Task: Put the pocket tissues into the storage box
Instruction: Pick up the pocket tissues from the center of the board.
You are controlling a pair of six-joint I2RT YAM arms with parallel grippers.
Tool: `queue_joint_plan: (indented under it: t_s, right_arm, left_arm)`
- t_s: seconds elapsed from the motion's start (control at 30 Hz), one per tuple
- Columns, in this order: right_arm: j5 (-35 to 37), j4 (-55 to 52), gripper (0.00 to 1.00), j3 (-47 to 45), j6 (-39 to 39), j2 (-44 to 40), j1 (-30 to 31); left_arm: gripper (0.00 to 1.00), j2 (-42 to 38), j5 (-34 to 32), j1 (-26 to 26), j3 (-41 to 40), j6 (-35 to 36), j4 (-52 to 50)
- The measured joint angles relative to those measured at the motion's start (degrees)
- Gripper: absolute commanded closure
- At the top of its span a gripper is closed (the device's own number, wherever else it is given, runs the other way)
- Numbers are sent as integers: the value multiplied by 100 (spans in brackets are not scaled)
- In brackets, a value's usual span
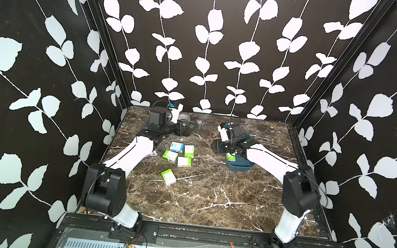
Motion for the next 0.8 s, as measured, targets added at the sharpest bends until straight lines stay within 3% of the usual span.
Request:
queue_joint_plan:
  t_s: [0.4, 0.8]
  right_arm:
    - [-387, 240, 34, 1770, 614, 1886, 525]
    - [-260, -619, 34, 3195, 623, 2815, 743]
  left_arm:
    - [1, -293, -122, 306, -417, 35, -98]
    - [1, -437, -90, 326, -540, 74, -153]
